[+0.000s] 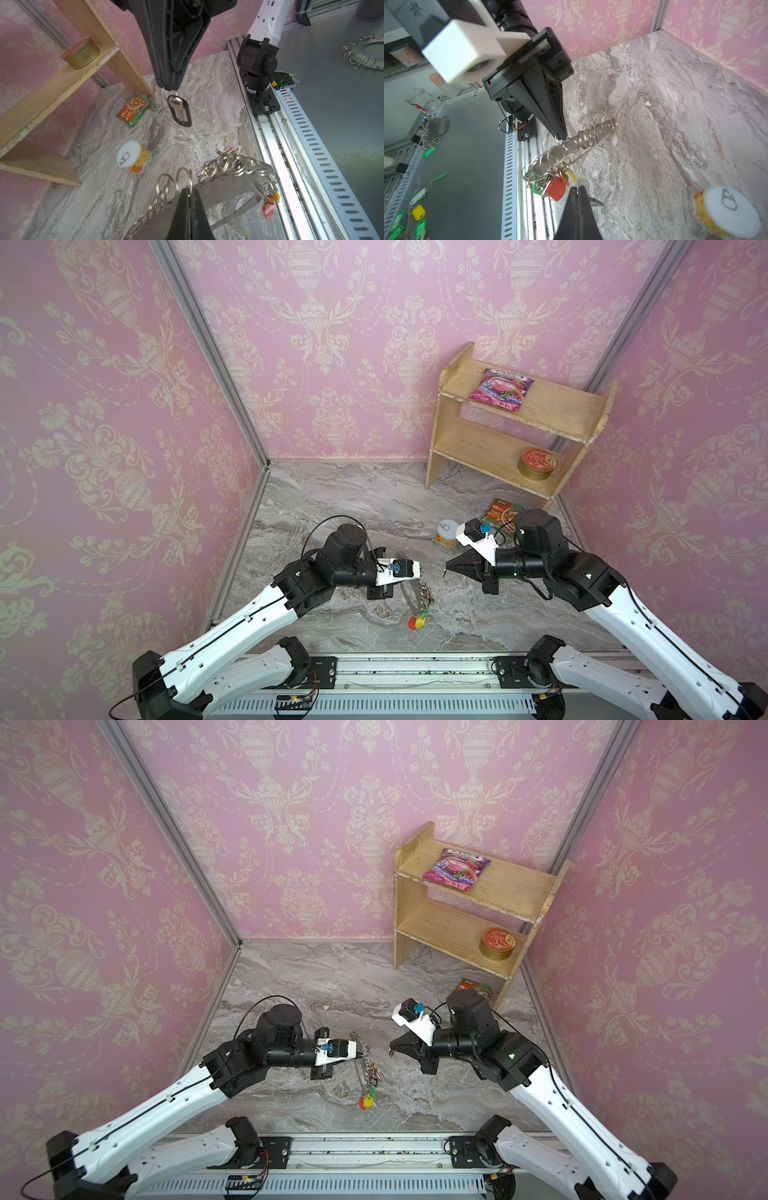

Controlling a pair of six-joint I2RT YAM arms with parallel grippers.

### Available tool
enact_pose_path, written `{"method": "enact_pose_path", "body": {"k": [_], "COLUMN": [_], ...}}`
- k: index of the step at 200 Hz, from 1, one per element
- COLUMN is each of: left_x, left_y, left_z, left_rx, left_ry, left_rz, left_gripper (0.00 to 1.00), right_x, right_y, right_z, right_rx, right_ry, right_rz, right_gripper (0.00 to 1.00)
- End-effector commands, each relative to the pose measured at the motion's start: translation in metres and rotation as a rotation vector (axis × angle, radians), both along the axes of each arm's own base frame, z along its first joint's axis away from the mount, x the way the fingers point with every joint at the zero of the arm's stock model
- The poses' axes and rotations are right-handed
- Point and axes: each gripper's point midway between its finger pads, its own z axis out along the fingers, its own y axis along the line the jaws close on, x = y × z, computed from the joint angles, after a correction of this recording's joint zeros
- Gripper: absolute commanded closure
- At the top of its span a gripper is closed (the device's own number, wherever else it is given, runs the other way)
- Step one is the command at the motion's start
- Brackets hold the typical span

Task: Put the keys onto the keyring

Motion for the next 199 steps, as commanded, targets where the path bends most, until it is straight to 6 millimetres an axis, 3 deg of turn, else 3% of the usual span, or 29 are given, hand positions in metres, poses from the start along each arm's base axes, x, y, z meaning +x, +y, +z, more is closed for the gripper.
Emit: {"method": "enact_pose_path", "body": {"k": [1, 38, 70, 130, 199], "left_x": [-0.003, 0.002, 0.006, -0.007, -0.015], "left_y": [-0.007, -0.012, -0.015, -0.018, -0.013], "left_z": [0.009, 0.005, 0.015, 0.028, 0.03], "left_rx": [-0.058, -0.095, -0.127, -0.186, -0.198], "left_ry": [-0.077, -0.082, -0.107, -0.112, -0.144], "left_rz": [-0.06, -0.071, -0.073, -0.154, -0.176], "left_gripper": [1.0, 1.0, 1.0, 1.0, 1.0], "right_x": [0.0, -0.003, -0.006, -0.009, -0.011], "right_y": [0.008, 0.012, 0.013, 0.021, 0.025], "right_z": [0.006, 0.009, 0.011, 0.008, 0.01], "right_rx": [-0.012, 0.011, 0.023, 0.013, 0.021], "right_ry": [-0.101, -0.148, -0.173, -0.168, -0.161], "right_rz": [0.049, 0.07, 0.07, 0.1, 0.13], "right_gripper": [1.0, 1.0, 1.0, 1.0, 1.0]}}
